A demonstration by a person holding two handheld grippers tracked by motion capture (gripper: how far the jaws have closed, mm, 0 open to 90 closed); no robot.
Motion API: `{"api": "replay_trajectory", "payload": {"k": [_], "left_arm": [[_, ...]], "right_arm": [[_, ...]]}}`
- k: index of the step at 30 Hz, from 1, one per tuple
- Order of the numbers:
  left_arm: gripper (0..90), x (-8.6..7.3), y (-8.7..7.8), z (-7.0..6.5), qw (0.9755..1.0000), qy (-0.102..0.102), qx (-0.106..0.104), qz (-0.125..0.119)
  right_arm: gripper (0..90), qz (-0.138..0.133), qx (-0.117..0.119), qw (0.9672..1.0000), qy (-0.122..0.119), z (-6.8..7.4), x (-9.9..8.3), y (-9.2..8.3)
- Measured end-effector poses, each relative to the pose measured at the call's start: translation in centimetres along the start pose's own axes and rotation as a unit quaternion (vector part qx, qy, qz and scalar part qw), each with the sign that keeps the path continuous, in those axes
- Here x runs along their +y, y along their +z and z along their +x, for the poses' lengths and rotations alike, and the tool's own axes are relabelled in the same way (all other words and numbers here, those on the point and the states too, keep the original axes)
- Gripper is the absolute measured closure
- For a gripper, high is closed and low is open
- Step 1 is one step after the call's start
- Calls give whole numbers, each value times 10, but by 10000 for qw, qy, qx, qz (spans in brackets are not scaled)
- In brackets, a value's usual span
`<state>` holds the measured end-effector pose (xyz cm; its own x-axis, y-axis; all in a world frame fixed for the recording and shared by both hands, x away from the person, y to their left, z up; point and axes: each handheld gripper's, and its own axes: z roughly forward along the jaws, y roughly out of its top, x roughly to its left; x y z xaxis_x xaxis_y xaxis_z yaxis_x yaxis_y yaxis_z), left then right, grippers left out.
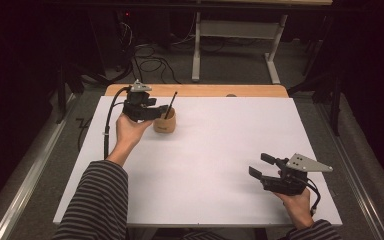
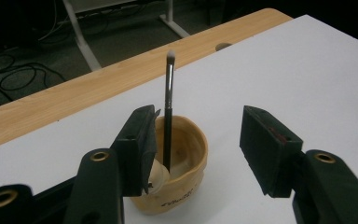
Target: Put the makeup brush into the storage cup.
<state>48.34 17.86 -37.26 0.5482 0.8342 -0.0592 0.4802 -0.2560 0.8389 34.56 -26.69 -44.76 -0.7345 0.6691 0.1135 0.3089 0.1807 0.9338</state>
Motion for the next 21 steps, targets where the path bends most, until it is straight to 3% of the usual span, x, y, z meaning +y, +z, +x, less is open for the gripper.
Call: {"api": "replay_trajectory", "payload": {"k": [21], "left_arm": [[431,-7,-31,-3,9991,-18,-102,-409]], "right_arm": [[306,37,2,10000,-8,0,0,1]]}}
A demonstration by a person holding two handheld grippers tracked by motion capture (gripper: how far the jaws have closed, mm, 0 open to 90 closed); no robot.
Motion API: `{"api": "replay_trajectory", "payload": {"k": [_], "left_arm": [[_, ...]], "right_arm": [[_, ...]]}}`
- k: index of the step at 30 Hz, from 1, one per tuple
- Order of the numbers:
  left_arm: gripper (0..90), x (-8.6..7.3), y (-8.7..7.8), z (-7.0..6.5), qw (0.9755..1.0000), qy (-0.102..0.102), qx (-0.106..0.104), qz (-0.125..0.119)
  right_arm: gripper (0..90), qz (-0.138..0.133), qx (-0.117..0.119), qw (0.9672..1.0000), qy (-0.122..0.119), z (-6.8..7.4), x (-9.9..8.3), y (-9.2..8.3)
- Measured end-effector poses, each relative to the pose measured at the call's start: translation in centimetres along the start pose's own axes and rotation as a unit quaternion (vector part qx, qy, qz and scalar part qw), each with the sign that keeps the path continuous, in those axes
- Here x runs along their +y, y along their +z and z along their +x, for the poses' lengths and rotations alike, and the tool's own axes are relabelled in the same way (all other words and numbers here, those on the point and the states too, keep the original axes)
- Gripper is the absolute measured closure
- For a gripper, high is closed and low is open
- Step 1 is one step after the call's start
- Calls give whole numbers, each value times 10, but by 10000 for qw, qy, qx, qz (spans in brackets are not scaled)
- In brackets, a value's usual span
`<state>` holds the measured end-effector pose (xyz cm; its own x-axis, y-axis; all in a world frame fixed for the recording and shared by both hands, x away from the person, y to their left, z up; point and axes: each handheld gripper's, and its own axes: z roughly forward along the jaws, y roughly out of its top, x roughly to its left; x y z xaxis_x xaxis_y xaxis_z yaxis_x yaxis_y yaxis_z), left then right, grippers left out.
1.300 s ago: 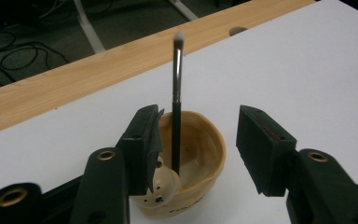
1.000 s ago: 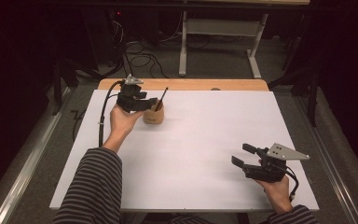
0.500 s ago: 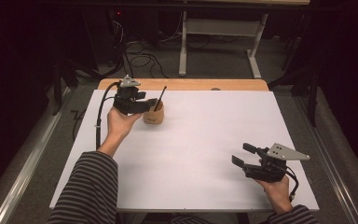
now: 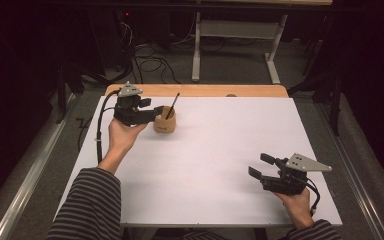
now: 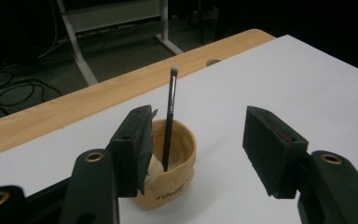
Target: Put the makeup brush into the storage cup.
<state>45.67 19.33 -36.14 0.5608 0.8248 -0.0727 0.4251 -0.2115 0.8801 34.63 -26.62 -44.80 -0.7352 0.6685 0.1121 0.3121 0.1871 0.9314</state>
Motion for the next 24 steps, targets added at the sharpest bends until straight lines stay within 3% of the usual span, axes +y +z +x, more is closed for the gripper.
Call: {"api": "replay_trajectory", "payload": {"k": [9,18,21,24], "left_arm": [[429,-5,-9,-2,9999,115,77,-8],[422,-7,-22,-5,9998,150,11,-155],[422,-9,-28,-8,9994,291,101,-130],[422,-10,-33,-9,9995,252,71,-198]], "right_arm": [[306,-3,-3,10000,-7,0,0,0],[306,-13,-8,10000,-1,0,0,0],[306,5,-8,10000,-11,0,0,1],[306,3,-17,10000,-17,0,0,1]]}}
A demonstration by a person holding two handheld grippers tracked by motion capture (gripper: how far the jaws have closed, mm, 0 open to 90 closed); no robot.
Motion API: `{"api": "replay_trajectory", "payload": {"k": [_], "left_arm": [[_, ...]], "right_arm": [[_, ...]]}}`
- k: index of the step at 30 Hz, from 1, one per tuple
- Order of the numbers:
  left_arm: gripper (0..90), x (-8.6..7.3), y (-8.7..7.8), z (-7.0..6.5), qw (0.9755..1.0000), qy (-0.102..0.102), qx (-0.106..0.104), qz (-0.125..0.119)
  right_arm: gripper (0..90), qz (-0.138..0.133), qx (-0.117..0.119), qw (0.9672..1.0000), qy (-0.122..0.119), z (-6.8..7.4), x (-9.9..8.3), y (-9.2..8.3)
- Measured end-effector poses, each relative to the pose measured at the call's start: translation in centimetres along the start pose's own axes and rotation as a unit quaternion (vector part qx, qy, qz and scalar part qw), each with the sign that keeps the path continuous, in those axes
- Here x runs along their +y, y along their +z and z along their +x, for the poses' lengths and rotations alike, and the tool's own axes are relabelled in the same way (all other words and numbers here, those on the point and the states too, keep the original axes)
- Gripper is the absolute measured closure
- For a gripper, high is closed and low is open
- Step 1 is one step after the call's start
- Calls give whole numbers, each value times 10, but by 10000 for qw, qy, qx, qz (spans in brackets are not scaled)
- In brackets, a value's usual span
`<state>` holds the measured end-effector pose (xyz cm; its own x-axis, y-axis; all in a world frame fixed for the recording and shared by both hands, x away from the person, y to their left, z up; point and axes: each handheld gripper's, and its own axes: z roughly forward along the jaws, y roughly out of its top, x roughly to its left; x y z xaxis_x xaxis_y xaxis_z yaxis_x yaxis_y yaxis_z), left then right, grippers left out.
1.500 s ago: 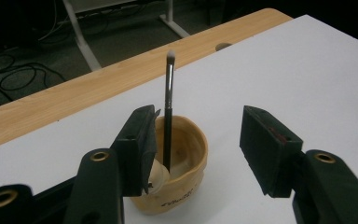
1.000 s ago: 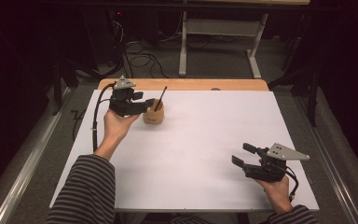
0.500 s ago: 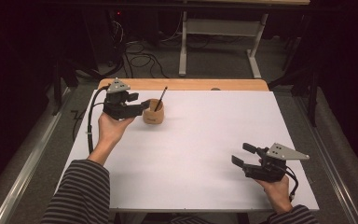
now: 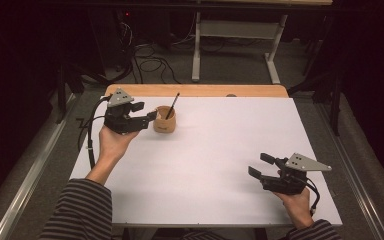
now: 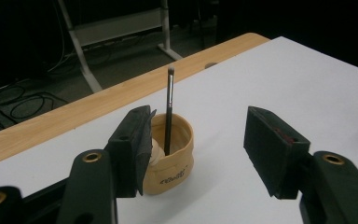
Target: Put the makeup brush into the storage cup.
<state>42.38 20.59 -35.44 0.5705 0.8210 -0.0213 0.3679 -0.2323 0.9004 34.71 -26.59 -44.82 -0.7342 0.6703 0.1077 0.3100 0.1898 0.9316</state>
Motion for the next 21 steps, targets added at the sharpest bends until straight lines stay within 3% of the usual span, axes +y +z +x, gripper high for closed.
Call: {"api": "replay_trajectory", "payload": {"k": [13,21], "left_arm": [[422,-5,-24,-1,9995,-124,-78,-278],[421,-15,-29,-2,9992,-170,-232,-272]], "right_arm": [[312,3,-20,10000,-57,1,0,0],[312,3,-25,10000,-34,1,0,-1]]}}
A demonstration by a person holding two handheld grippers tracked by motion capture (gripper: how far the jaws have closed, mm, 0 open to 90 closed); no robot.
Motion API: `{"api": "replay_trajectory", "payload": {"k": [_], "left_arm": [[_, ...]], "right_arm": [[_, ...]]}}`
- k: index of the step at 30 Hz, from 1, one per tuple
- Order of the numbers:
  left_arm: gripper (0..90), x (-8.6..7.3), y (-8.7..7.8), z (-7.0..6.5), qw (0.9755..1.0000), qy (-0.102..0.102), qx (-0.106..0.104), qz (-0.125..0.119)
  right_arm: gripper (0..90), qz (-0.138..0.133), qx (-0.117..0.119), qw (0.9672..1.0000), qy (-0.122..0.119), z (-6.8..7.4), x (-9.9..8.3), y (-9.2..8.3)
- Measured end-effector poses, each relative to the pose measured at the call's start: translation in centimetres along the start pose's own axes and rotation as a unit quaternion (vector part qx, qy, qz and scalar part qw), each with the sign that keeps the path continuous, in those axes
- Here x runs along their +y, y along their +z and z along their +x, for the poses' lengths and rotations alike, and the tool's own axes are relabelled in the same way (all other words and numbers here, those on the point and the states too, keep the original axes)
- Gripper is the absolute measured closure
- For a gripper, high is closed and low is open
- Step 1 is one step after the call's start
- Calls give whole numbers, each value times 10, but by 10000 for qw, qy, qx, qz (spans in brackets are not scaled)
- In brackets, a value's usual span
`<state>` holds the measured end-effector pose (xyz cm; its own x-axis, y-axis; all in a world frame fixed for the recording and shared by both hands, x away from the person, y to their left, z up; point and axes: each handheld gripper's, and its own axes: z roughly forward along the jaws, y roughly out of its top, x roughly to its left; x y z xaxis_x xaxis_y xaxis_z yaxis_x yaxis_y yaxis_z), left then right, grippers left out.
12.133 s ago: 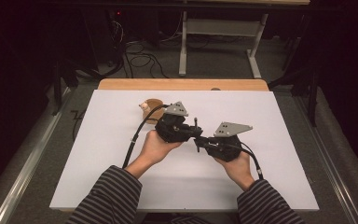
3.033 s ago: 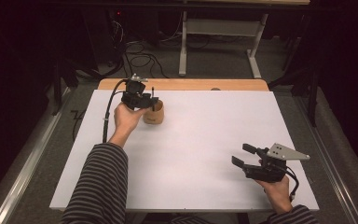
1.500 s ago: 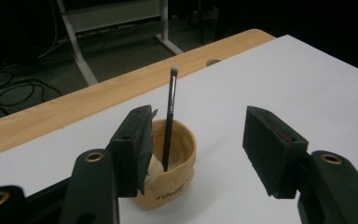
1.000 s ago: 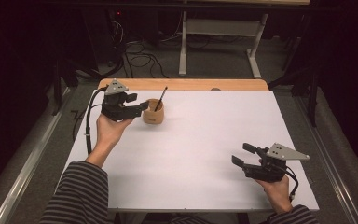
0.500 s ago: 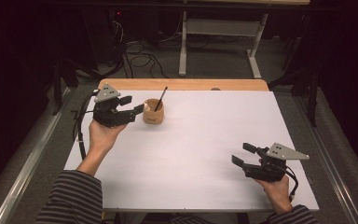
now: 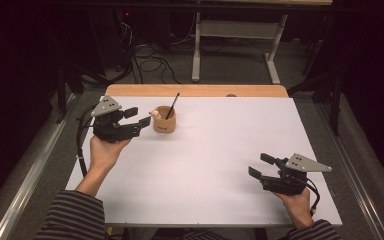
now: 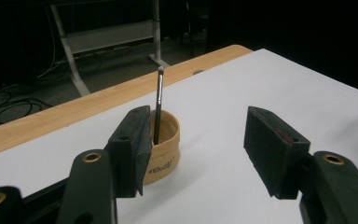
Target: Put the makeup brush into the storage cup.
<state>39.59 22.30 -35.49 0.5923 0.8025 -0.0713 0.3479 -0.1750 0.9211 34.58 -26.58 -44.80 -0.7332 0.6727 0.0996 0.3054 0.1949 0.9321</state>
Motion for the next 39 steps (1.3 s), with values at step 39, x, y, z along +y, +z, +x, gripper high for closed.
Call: {"api": "replay_trajectory", "payload": {"k": [39], "left_arm": [[407,-45,-24,-10,9994,-306,-91,-150]], "right_arm": [[312,11,28,10000,4,0,0,1]]}}
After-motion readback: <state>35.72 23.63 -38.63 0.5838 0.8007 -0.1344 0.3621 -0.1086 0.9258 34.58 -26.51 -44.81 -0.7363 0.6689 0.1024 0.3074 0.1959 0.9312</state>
